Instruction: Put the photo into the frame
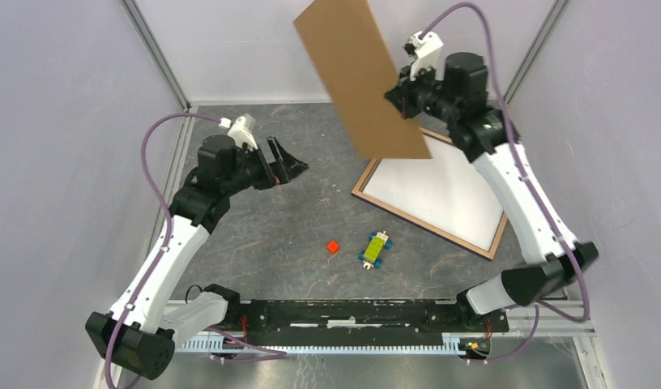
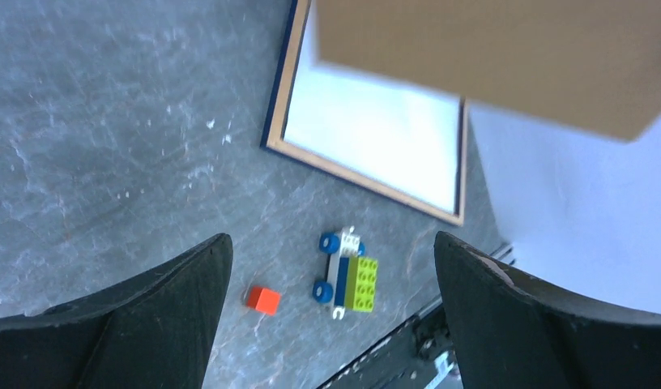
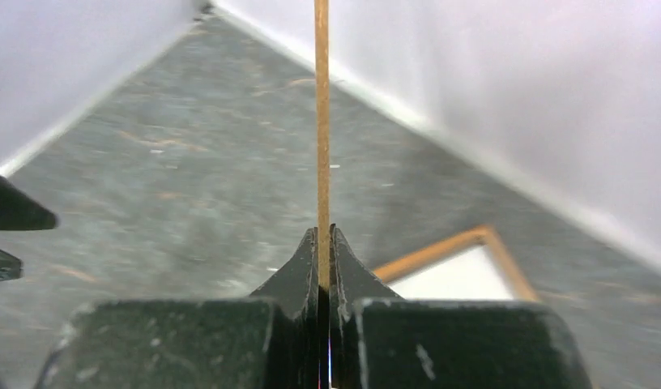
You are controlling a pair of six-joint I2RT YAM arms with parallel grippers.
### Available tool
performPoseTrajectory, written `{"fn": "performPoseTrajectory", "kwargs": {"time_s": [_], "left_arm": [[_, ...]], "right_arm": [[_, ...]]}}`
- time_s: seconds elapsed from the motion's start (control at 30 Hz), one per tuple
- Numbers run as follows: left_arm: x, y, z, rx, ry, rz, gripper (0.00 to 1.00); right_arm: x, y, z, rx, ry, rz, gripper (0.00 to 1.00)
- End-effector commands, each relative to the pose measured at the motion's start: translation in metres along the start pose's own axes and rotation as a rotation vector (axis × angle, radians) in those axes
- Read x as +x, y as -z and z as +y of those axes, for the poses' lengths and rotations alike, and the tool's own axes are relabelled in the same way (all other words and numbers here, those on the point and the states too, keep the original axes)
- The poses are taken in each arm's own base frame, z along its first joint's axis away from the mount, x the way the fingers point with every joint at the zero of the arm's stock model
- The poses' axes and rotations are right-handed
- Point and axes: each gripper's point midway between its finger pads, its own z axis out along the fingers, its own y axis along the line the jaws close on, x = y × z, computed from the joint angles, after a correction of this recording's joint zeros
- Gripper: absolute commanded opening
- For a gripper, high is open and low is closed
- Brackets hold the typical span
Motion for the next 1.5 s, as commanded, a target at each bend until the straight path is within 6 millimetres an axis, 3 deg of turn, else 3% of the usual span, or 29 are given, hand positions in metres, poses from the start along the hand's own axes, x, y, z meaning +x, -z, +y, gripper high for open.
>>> {"fn": "performPoseTrajectory", "kwargs": {"time_s": [0.0,0.07,0.17,0.3,0.47,0.7,1.07,1.47], "left_arm": [[0.038,-0.013,0.025,-0.043,-0.131,0.083,1.00],[0.046,-0.016,0.044,-0.120,-0.187,0.093,1.00],[0.054,-0.016,0.071,-0.255,-0.224,0.114,1.00],[0.062,-0.018,0.066,-0.246,-0.252,0.146,1.00],[0.076,-0.025,0.056,-0.177,-0.228,0.188,1.00],[0.080,-0.028,0.055,-0.161,-0.223,0.205,1.00],[0.085,-0.031,0.055,-0.145,-0.217,0.226,1.00],[0.086,-0.032,0.055,-0.146,-0.216,0.228,1.00]], "right_arm": [[-0.043,0.092,-0.037,0.277,0.429,-0.020,0.00],[-0.041,0.125,-0.054,0.405,0.549,-0.002,0.00],[-0.023,0.158,-0.069,0.512,0.723,0.066,0.00],[0.000,0.187,-0.091,0.652,0.873,0.166,0.00],[0.061,0.171,-0.115,0.587,1.051,0.269,0.00],[0.105,0.156,-0.124,0.524,1.202,0.159,0.00],[0.149,0.146,-0.138,0.472,1.235,0.196,0.00],[0.166,0.146,-0.147,0.483,1.229,0.268,0.00]]}}
